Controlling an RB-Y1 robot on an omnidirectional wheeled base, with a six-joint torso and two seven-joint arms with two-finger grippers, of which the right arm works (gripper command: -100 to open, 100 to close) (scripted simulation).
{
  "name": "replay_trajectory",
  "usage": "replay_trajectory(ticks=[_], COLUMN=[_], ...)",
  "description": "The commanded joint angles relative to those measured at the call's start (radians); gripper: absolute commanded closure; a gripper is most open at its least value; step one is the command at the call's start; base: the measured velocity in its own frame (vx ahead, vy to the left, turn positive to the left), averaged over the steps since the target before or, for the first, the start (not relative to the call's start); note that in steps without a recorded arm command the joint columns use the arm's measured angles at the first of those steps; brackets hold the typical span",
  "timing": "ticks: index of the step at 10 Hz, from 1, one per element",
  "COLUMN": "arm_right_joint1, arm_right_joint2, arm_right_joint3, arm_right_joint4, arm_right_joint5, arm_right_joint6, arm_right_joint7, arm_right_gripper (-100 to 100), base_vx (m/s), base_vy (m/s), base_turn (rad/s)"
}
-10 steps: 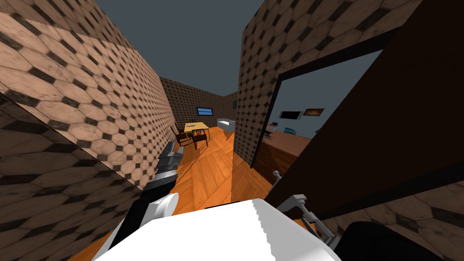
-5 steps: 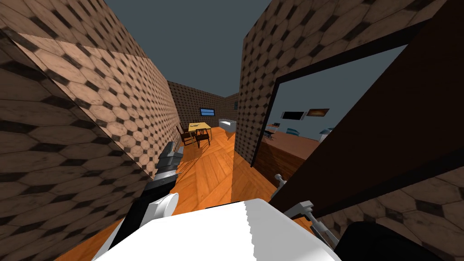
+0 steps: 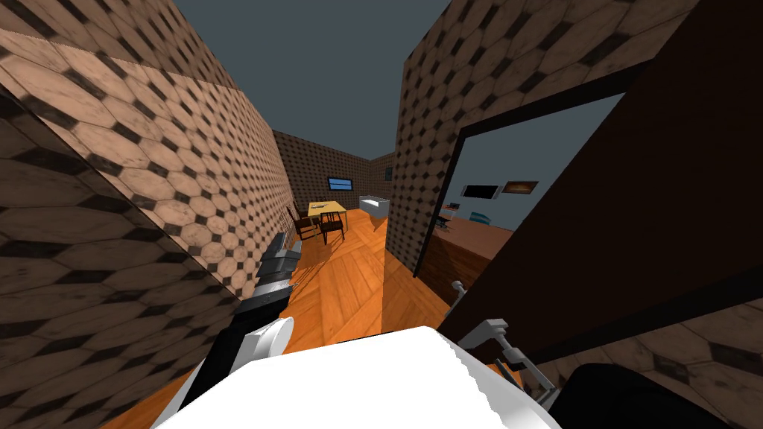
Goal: Pull the door open
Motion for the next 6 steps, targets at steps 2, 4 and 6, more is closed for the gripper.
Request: replay_trajectory(ticks=[2, 4, 6], arm_right_joint1=[-0.037, -0.043, -0.043], arm_right_joint2=[0.023, 0.024, 0.024], arm_right_joint3=[0.014, 0.014, 0.014], arm_right_joint4=[0.005, 0.003, 0.003], arm_right_joint5=[0.036, 0.042, 0.042], arm_right_joint6=[0.027, 0.032, 0.032], arm_right_joint7=[-0.01, -0.012, -0.012], arm_right_gripper=[100, 100, 100], base_vx=[0.118, 0.069, -0.001], base_vy=[0.051, 0.027, -0.006], base_turn=[-0.028, -0.013, 0.004])
